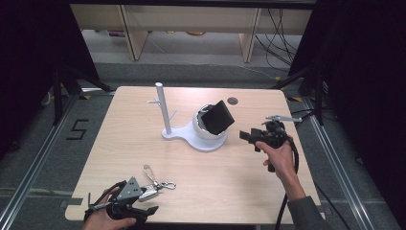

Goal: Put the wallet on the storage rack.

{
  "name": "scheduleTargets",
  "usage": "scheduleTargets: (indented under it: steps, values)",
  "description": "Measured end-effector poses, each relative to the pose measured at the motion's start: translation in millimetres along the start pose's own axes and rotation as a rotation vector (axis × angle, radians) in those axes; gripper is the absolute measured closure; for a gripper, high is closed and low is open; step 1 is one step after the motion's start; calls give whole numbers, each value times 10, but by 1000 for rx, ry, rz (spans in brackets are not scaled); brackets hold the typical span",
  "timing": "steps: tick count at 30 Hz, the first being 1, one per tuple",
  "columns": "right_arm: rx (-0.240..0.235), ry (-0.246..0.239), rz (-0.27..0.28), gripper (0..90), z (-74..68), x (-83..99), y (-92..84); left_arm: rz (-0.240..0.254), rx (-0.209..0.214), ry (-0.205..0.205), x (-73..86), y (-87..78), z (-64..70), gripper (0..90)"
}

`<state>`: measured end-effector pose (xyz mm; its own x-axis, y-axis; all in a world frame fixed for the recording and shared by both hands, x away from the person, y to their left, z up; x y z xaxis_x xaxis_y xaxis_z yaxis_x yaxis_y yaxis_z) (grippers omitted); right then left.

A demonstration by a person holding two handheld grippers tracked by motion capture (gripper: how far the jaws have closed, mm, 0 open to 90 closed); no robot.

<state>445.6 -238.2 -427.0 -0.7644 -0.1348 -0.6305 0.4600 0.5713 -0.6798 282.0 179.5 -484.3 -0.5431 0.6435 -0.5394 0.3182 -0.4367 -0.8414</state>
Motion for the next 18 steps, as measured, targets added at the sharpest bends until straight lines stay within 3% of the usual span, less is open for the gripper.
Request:
scheduleTargets:
  steps: [1, 3, 5, 6, 9, 12, 18]
  values:
    - [1, -52, -2, 370, -27, 138, -28, 8, -4, -5, -32, 8, -20, 266]
    - [-8, -53, -12, 369, -54, 212, -33, 7, -16, -2, -63, 17, -39, 265]
    - [-40, -84, -52, 368, -132, 446, -12, -19, -46, 19, -119, 45, -84, 262]
    - [-40, -84, -52, 368, -132, 446, -12, -19, -46, 19, -119, 45, -84, 261]
    - [-74, -124, -105, 367, -225, 696, 61, -29, -48, 31, -203, 74, -126, 262]
    - [-88, -123, -120, 366, -278, 798, 91, -35, -56, 44, -241, 82, -143, 262]
    - [-47, -150, -109, 364, -318, 887, 119, -39, -53, 46, -309, 139, -154, 263]
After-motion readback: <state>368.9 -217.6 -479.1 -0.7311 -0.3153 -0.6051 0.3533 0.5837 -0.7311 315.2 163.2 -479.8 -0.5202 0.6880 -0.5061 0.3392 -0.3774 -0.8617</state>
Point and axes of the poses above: each handheld gripper's, and its own axes: y roughly forward along the jaws, x roughly out of its underside, z roughly to its right, the point moved 2 cm from there along y, roughly forward along the jaws, and after that the axes turned 11 degrees about -z, right-handed, at the moved point
